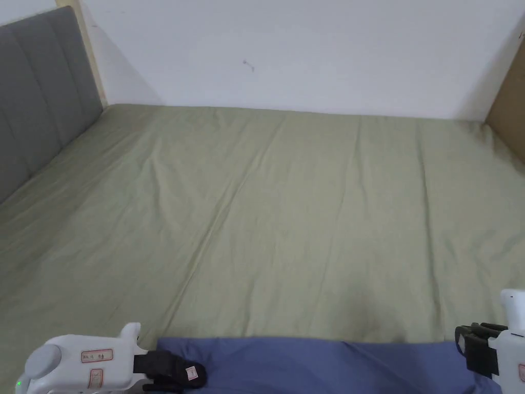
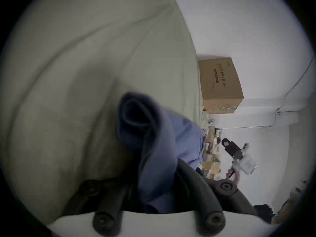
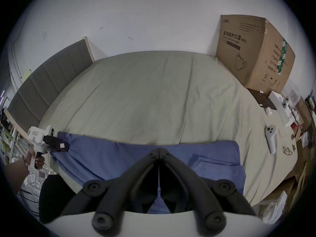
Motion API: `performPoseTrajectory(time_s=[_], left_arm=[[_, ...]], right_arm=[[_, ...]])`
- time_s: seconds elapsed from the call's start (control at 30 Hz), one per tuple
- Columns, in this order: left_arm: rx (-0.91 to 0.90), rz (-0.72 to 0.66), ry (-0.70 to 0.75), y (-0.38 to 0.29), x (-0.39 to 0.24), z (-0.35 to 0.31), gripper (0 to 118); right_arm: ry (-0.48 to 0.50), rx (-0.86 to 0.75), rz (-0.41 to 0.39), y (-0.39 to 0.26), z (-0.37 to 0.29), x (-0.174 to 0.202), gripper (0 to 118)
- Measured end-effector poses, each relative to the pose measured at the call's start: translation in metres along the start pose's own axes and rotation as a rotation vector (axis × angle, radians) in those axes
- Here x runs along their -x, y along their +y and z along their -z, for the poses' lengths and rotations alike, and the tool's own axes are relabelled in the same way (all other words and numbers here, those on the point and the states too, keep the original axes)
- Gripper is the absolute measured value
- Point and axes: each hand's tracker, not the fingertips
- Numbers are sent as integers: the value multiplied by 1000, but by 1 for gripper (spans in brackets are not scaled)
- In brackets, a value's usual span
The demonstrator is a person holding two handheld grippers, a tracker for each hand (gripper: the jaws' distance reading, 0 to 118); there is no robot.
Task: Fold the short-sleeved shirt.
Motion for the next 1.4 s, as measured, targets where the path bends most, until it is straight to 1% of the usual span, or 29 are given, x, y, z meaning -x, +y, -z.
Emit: performPoseTrajectory(time_s=[0.03, 0.1, 0.2, 0.23, 0.3, 0.33, 0.37, 0.43, 0.5, 0.53, 0.6, 0.67, 0.7, 0.73, 0.77, 0.83, 0.87, 0.93, 1.0, 1.07, 1.1, 1.13, 1.17, 1.2, 1.23, 1.3, 1.4], left_arm=[[-11, 65, 81, -2, -12, -3, 6], [-42, 162, 198, -7, -36, -13, 6], [-167, 341, 518, -26, -87, -32, 6], [-215, 431, 661, -34, -103, -34, 6], [-269, 557, 906, -45, -124, -28, 6], [-266, 591, 938, -48, -129, -26, 6], [-259, 609, 939, -48, -133, -25, 6], [-229, 580, 834, -51, -151, -17, 6], [-191, 514, 638, -55, -172, -6, 6], [-166, 488, 547, -55, -187, 7, 6], [-88, 488, 445, -62, -206, 35, 6], [5, 499, 385, -68, -227, 73, 8], [37, 511, 370, -73, -235, 90, 14], [48, 510, 346, -77, -240, 105, 32], [71, 510, 324, -80, -244, 116, 55], [131, 520, 286, -85, -253, 142, 112], [132, 529, 290, -88, -255, 148, 116], [48, 581, 310, -90, -260, 147, 114], [59, 581, 359, -87, -257, 141, 114], [19, 590, 391, -82, -255, 124, 113], [6, 594, 385, -81, -252, 114, 108], [-5, 593, 399, -79, -249, 106, 88], [-9, 588, 421, -78, -246, 103, 59], [-10, 576, 448, -77, -243, 100, 23], [-13, 574, 444, -77, -238, 98, 2], [66, 542, 396, -77, -225, 103, 1], [132, 522, 376, -86, -217, 126, 1]], right_arm=[[-1, -4, -8, 0, 0, 1, 0], [5, -14, -21, 2, -2, 3, 0], [14, -25, -28, 3, -6, 3, 0], [15, -28, -29, 2, -7, 3, 0], [16, -35, -32, 1, -9, 1, 0], [18, -39, -30, 0, -10, 0, 0], [21, -42, -26, -1, -11, -2, 0], [32, -47, -11, -4, -15, -5, 0], [36, -52, 2, -7, -19, -10, 0], [38, -56, 9, -9, -22, -13, 0], [37, -63, 22, -12, -27, -20, 0], [33, -67, 34, -15, -31, -27, 0], [28, -68, 41, -17, -32, -32, 0], [22, -68, 49, -18, -34, -36, 0], [20, -67, 58, -19, -35, -40, 0], [15, -65, 79, -22, -38, -47, 0], [14, -67, 86, -23, -39, -50, 0], [10, -69, 89, -25, -42, -55, 0], [-9, -77, 80, -25, -44, -58, 0], [-10, -81, 83, -24, -44, -63, 0], [-5, -81, 93, -24, -44, -65, 0], [-3, -82, 101, -24, -43, -66, 0], [-2, -84, 104, -24, -42, -67, 0], [-3, -84, 103, -23, -41, -67, 0], [-5, -85, 99, -23, -40, -67, 0], [-2, -85, 95, -22, -39, -66, 0], [9, -82, 91, -21, -38, -64, 0]])
